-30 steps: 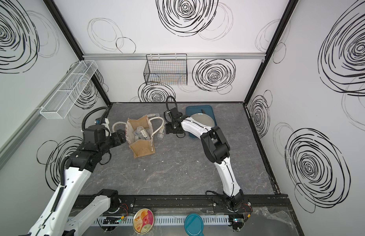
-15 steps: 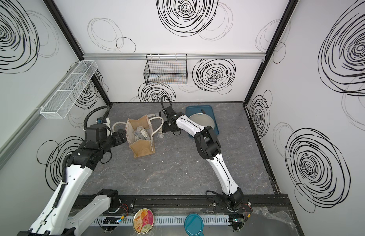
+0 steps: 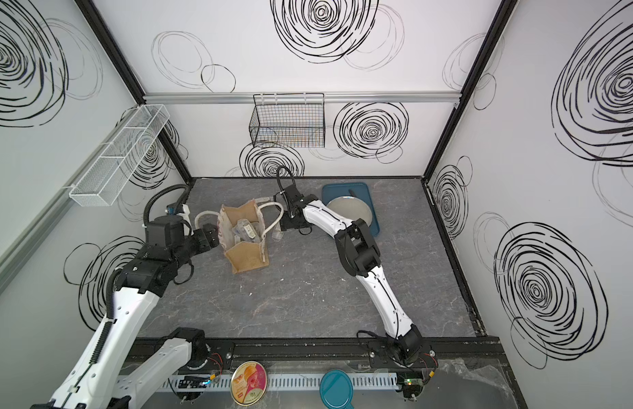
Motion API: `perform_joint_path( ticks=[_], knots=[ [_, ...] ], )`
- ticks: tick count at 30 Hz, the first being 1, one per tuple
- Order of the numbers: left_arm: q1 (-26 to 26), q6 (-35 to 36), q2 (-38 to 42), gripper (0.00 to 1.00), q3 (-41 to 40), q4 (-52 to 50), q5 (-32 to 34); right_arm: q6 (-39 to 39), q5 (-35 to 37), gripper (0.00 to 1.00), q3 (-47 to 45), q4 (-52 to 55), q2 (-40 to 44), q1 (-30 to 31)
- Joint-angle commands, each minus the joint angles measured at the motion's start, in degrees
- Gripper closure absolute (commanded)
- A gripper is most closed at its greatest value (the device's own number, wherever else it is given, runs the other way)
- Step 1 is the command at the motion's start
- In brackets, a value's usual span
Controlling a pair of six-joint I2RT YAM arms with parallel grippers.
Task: Put the compass set into the canvas bag
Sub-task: Pick up the compass set at the center of the board.
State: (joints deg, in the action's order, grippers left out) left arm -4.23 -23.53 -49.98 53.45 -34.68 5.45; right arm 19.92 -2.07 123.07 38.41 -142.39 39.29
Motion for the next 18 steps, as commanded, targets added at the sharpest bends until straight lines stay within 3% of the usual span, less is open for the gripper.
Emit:
perform_joint_path(
  ticks=[1,12,18],
  knots=[
    [0.19,0.37,0.71,0.17,-0.43,0.49,0.83,0.07,3.56,0.21,-2.95,4.83,1.34,0.26],
    [0.36,0.24,1.2,0.18,-1.42,0.59,0.86,1.0,-4.57,0.16,-7.34,-5.14,5.25,1.0],
    [0.74,0.33,1.43,0.17,-1.94,0.57,0.8,1.48,-1.13,0.16,-4.52,-4.55,3.95,1.86]
  ],
)
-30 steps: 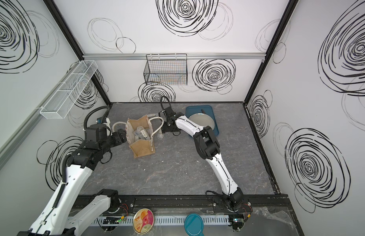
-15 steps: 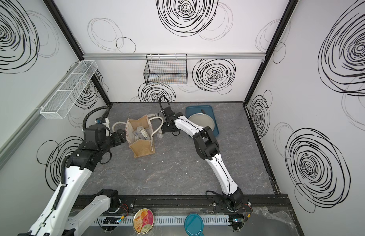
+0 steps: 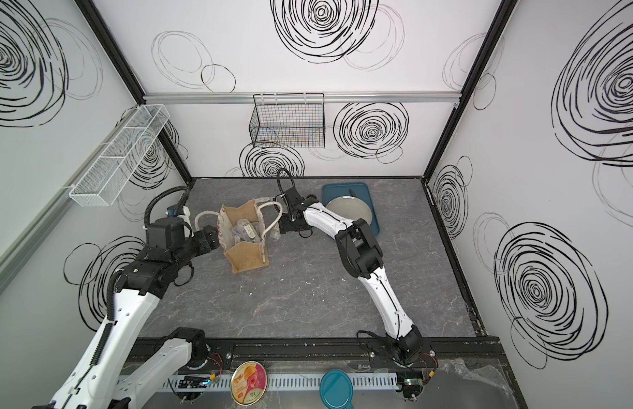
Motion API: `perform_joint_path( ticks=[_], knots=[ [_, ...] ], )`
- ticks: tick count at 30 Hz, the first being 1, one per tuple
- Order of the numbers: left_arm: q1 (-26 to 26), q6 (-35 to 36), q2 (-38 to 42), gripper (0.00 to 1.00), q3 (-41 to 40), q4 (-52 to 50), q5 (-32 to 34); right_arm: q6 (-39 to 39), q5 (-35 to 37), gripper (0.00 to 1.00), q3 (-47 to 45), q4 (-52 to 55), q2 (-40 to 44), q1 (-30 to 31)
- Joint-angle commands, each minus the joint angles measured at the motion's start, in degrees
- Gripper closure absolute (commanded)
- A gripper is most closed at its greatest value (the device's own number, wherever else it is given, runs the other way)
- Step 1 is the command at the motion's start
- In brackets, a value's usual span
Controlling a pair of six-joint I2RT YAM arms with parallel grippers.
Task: Put the compass set into the canvas bag
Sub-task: Pick up the compass set at the center of the board.
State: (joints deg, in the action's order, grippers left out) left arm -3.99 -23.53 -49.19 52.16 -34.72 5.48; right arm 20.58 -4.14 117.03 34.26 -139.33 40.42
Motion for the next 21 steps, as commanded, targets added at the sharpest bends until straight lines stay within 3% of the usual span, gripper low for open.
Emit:
perform_joint_path(
  ticks=[1,5,12,21],
  knots=[
    [0.5,0.33,0.64,0.17,-0.89,0.71,0.7,0.75,0.57,0.15,1.73,-0.81,0.44,0.71],
    [0.65,0.24,0.34,0.17,-1.48,1.11,0.45,-0.94,-0.13,0.13,4.19,-1.87,-3.0,1.05],
    [1.66,0.94,0.21,0.17,-1.93,0.83,0.32,-3.02,4.14,0.07,15.91,6.68,-11.78,2.63],
    [2.2,0.84,0.1,0.17,-1.93,1.32,-0.6,-3.08,10.89,0.14,15.59,11.78,-11.05,2.99]
  ],
)
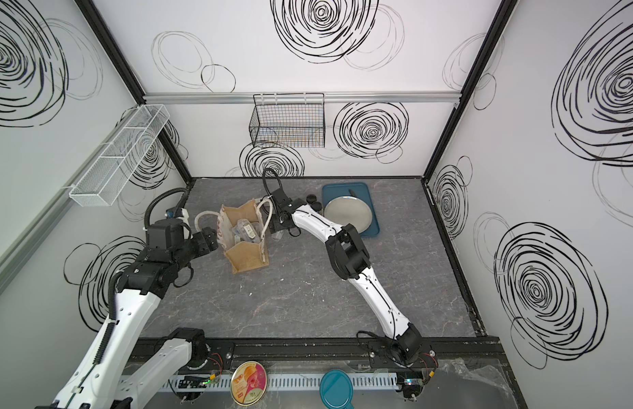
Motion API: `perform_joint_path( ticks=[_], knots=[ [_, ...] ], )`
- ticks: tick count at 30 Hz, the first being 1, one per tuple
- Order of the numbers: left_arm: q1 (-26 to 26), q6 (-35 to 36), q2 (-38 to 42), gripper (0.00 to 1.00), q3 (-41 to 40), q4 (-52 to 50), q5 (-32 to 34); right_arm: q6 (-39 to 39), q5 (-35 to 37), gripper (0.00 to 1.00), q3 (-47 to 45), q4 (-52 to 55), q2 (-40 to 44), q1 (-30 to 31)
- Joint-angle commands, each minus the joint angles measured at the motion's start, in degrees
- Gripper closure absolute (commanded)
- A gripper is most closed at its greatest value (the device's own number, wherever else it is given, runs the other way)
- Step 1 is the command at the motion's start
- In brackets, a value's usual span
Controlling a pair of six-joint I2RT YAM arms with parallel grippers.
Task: Put the compass set into the canvas bag
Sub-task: Pick up the compass set at the center of the board.
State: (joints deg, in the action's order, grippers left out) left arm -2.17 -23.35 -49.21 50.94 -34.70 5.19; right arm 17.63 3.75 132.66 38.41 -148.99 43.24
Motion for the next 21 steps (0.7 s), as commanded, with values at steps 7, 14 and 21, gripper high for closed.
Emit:
perform_joint_path(
  ticks=[7,14,21],
  knots=[
    [0.43,0.5,1.47,0.17,-1.1,0.86,-0.23,-1.23,6.41,0.26,-0.63,12.82,0.43,-0.1],
    [0.5,0.15,1.88,0.17,-1.02,1.05,-0.65,-7.43,-3.42,0.29,-4.31,8.77,0.62,-0.35],
    [0.5,0.07,1.68,0.17,-1.22,1.13,-0.68,-8.1,-4.46,0.34,-1.39,8.8,-1.37,-1.21]
  ],
)
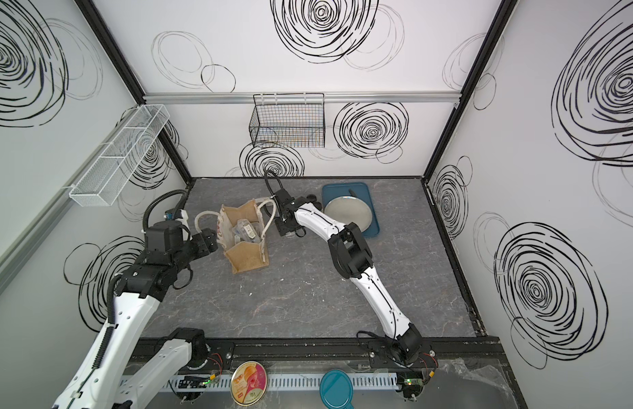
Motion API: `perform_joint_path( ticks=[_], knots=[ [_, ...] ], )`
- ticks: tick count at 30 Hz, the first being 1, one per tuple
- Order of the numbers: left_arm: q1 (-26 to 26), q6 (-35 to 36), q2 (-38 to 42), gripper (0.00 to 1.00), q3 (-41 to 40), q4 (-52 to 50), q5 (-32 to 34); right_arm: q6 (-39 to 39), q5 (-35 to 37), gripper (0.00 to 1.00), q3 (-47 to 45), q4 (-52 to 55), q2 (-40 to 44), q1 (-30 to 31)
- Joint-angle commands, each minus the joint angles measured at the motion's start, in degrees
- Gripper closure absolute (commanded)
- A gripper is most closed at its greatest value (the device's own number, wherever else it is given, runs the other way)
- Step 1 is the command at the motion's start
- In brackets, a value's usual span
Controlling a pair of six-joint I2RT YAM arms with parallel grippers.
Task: Put the compass set into the canvas bag
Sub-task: Pick up the compass set at the center of the board.
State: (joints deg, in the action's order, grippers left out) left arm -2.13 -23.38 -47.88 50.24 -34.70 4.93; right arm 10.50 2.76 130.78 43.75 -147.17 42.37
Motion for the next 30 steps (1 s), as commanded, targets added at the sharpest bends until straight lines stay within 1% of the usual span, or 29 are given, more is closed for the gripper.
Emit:
perform_joint_path(
  ticks=[1,3,7,11,17,21,26,30],
  knots=[
    [0.51,-0.05,0.27,0.17,-0.5,1.17,-0.51,-1.52,-4.02,0.36,0.52,3.16,-3.22,-0.43],
    [0.47,-0.09,0.11,0.17,-0.32,1.21,-0.5,-2.49,-5.31,0.4,0.52,3.42,-3.22,-0.45],
    [0.55,0.18,0.07,0.17,-0.31,1.13,-0.28,-2.2,-4.62,0.49,0.38,6.54,-2.72,-0.46],
    [0.55,-0.04,0.07,0.17,-0.66,1.46,-0.69,-1.43,-3.79,0.53,-4.98,6.78,0.75,-0.12],
    [0.55,-0.09,0.51,0.17,-0.86,1.75,-1.09,0.99,-3.64,0.57,-22.13,0.27,13.7,0.72],
    [0.55,-0.09,0.93,0.17,-1.15,1.91,-1.38,2.51,-3.65,0.57,-33.42,-3.37,23.44,2.02],
    [0.47,-0.42,1.21,0.17,-1.63,2.44,-1.88,4.82,-3.82,0.59,-42.79,-6.05,33.39,3.32],
    [0.48,-0.49,1.8,0.17,-1.63,2.33,-2.05,6.92,-3.77,0.59,-47.09,-7.09,39.49,3.99]
  ],
)
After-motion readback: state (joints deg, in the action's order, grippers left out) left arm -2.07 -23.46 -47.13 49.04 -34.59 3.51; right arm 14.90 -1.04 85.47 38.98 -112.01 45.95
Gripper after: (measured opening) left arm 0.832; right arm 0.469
